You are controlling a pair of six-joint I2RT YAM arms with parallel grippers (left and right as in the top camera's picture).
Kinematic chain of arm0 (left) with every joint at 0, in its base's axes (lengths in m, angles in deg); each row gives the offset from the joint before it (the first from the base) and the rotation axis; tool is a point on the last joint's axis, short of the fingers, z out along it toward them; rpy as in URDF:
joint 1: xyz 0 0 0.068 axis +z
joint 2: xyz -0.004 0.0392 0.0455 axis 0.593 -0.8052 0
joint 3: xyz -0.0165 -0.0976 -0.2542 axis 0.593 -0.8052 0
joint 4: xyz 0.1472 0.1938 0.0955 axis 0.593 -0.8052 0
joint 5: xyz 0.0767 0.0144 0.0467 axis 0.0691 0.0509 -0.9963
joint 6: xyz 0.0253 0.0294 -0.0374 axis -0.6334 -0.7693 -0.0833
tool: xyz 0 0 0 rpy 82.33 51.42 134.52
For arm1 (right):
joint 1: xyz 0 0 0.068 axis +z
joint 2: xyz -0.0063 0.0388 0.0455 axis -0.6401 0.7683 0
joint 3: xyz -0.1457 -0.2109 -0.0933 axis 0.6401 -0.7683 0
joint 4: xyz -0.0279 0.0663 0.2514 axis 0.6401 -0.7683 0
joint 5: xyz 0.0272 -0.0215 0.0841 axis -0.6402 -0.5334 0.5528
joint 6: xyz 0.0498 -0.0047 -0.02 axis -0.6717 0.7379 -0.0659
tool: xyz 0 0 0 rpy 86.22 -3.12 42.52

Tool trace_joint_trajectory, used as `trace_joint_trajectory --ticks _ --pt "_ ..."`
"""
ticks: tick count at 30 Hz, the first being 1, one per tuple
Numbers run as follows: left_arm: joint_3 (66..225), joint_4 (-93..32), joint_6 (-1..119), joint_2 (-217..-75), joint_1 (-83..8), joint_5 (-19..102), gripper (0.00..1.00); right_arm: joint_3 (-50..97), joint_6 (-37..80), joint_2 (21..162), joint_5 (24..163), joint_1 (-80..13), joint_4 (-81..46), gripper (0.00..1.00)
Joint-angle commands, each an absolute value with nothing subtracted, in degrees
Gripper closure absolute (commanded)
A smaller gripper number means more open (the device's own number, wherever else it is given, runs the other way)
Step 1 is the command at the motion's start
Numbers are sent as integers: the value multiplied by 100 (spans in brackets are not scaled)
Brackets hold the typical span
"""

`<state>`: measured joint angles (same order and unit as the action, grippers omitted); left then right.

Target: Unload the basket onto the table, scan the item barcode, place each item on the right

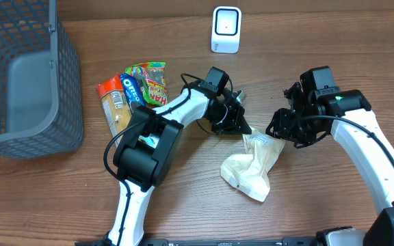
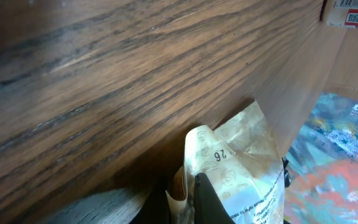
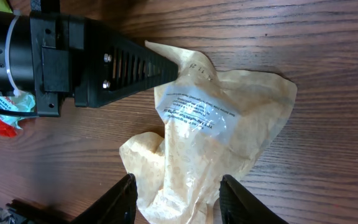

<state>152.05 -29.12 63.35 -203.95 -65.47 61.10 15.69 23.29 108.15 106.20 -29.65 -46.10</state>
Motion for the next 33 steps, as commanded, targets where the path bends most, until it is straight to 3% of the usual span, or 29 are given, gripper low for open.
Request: trace_joint_trajectory --ticks 1,10,23,28,33 --pt "15270 -3069 6291 -20482 -6353 6081 96 1720 2354 10706 10616 -2980 -4604 55" --pt "16302 -4829 6350 -19575 -5833 3937 96 1720 2281 10706 11223 -2976 -4418 56" --pt "16848 -6405 8029 -18703 -5811 2062 96 1707 255 10859 10843 -2145 -3620 51" --pt "16850 -6678 8396 -18543 -5867 1581 96 1707 332 10944 10755 -1704 -3397 49" --pt "16850 -6695 8485 -18502 -5894 1561 96 1722 1250 10931 10668 -1229 -3185 49"
